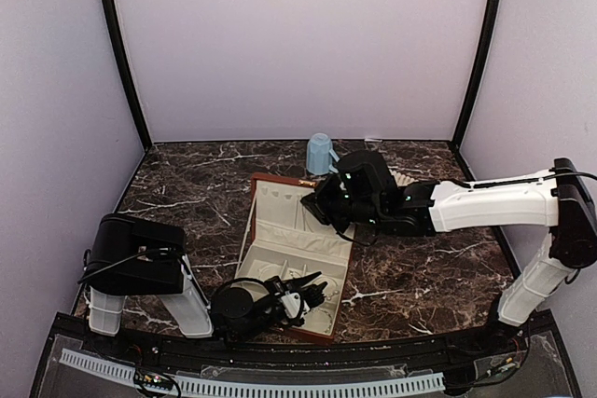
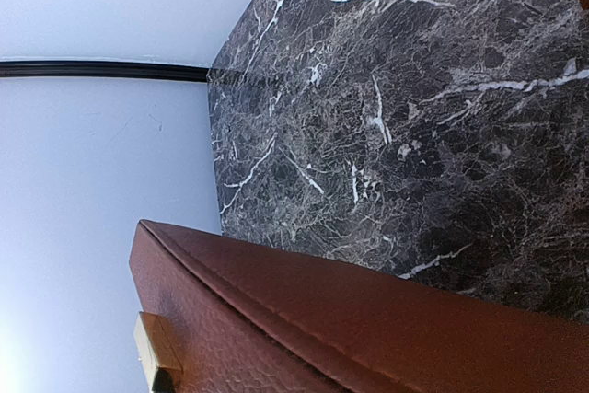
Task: Organize the mixed jewelry
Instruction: Hang the necklace on the earring holder.
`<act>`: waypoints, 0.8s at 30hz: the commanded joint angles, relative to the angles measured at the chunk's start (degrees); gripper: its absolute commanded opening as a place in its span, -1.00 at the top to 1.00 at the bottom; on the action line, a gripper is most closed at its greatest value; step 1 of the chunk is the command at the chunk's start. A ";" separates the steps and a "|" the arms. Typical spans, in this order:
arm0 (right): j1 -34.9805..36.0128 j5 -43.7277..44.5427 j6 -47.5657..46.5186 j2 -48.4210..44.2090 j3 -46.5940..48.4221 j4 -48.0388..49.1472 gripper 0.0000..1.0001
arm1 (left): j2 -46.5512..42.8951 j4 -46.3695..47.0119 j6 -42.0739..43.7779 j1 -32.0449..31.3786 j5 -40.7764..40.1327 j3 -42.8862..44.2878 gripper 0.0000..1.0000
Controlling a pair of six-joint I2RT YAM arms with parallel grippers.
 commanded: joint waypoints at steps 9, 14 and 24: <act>-2.32 3.01 1.92 0.66 -3.02 -6.57 0.79 | 2.23 -1.67 -1.18 -1.29 -1.00 -1.39 0.52; -2.36 4.02 2.62 -0.83 -4.13 -7.11 0.75 | 2.32 -1.63 -1.13 -1.25 -1.10 -1.34 0.51; -2.32 5.24 1.92 -2.28 -4.67 -8.91 1.00 | 2.60 -1.63 -1.04 -1.28 -1.14 -1.09 0.52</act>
